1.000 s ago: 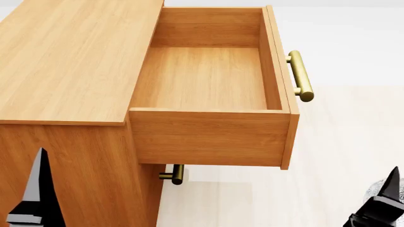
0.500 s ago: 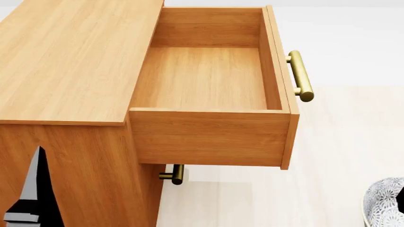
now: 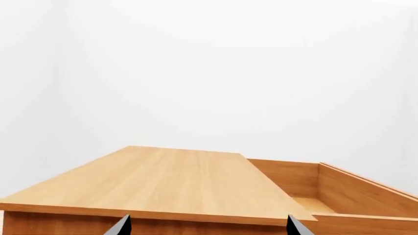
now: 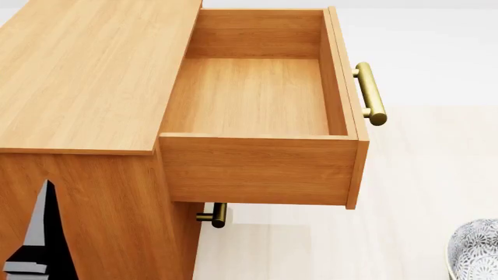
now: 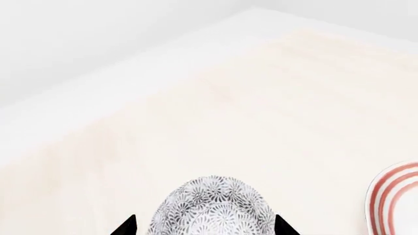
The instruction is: Put the bowl on top of the cabinet.
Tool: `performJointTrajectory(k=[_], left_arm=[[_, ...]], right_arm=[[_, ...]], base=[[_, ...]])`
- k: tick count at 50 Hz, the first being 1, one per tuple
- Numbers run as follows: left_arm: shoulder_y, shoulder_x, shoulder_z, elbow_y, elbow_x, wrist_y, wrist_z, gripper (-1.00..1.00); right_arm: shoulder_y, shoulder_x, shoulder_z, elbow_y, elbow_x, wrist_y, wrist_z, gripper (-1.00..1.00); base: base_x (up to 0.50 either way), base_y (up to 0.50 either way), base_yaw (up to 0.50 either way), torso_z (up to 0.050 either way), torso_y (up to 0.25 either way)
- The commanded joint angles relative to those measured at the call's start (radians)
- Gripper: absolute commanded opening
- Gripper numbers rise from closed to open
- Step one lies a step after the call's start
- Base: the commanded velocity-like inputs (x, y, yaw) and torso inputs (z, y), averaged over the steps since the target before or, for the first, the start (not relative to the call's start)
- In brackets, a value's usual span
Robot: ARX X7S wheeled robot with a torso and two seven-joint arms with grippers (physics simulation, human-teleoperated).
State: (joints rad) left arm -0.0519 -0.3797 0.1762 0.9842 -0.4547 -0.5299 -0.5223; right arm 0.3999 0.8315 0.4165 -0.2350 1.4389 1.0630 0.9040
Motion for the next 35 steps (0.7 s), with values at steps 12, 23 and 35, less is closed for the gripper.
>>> performJointTrajectory(k=[12, 23, 35], left_arm=[[-0.003, -0.018, -0.001, -0.014, -0.018, 0.052, 0.001, 1.00], [-0.003, -0.032, 0.010, -0.024, -0.022, 0.066, -0.010, 1.00], [-0.008, -0.044, 0.018, -0.024, -0.031, 0.068, -0.029, 1.00]], right_arm=[[0.052, 0.036, -0.051, 0.083, -0.053, 0.040, 0.003, 1.00], [-0.001, 0.034, -0.054, 0.117, -0.127, -0.006, -0.040, 1.00], [-0.030, 0.019, -0.102, 0.154, -0.227, -0.080, -0.127, 1.00]], base=[[0.00, 0.00, 0.00, 0.000, 0.000], [0.00, 0.00, 0.00, 0.000, 0.000], [0.00, 0.00, 0.00, 0.000, 0.000]])
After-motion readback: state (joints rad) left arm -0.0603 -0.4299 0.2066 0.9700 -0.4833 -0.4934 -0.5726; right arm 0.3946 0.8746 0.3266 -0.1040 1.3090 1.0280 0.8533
